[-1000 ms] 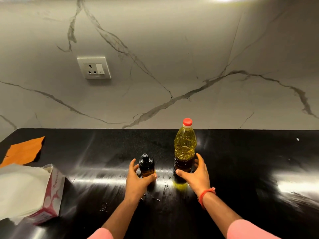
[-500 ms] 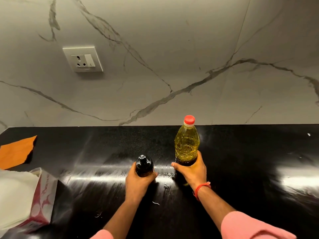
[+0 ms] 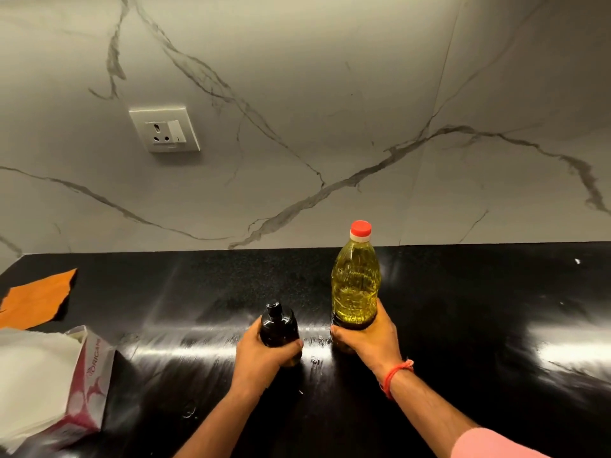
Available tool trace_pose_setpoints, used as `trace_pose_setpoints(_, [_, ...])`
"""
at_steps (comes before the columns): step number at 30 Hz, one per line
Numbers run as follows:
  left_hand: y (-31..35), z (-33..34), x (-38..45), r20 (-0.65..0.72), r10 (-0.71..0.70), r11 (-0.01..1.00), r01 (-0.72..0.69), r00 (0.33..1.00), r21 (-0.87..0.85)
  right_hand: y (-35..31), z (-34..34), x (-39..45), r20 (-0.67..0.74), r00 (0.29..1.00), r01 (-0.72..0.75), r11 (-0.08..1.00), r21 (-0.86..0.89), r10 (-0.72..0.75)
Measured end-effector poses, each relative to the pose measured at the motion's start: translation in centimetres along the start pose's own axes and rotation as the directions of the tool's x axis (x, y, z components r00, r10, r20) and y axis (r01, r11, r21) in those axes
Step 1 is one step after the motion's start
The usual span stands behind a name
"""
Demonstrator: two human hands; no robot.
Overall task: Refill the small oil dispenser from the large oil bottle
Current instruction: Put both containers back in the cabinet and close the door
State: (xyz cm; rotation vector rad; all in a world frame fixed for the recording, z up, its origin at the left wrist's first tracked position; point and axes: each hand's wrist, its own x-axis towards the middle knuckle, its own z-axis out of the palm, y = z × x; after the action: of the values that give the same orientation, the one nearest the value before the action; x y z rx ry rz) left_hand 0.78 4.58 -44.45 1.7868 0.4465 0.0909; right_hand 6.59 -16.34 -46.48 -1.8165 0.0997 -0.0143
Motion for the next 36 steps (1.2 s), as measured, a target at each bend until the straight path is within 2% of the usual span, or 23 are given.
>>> trace_pose_setpoints(5, [4.9,-1.9,-1.8,0.062,0.137,0.989,-0.134,0.989,-0.059,-4.8,-2.9,-1.8,0.073,0.992,0.104,0.993,0.048,-0.107])
trace_pose_setpoints(9, [10.1,-3.7,-3.3,0.146,0.194,0.973,-0.171,0.97,-0.156,-9.7,-5.7,-2.9,0.125,0.972,0.188,0.978,0.084,-0.198])
trace_pose_setpoints(14, [18.5,-5.8,-6.3,0.236,0.354,0.935,-0.34,0.905,-0.101,-18.6,-9.2,-4.9,0.162,0.919,0.348,0.933,0.095,-0.36])
trace_pose_setpoints(18, [26.5,-7.1,-9.8,0.186,0.458,0.882,-0.47,0.869,0.024,-25.8,-12.0,-6.7,0.195,0.864,0.442,0.885,0.149,-0.464])
trace_pose_setpoints(25, [38.0,-10.5,-14.2,0.134,0.582,0.809,-0.588,0.802,0.002,-36.4,-16.4,-9.0,0.22,0.782,0.559,0.812,0.168,-0.584])
trace_pose_setpoints(28, [42.2,-11.5,-14.1,0.085,0.655,0.754,-0.656,0.751,-0.015,-40.8,-17.6,-8.9,0.197,0.766,0.586,0.79,0.181,-0.613])
trace_pose_setpoints(31, [45.8,-11.9,-13.4,0.072,0.693,0.721,-0.693,0.718,-0.025,-45.1,-18.2,-7.5,0.115,0.769,0.61,0.776,0.161,-0.628])
trace_pose_setpoints(36, [50.5,-11.8,-10.4,0.054,0.686,0.726,-0.687,0.725,-0.001,-50.3,-18.1,-4.1,0.014,0.788,0.604,0.779,0.169,-0.615])
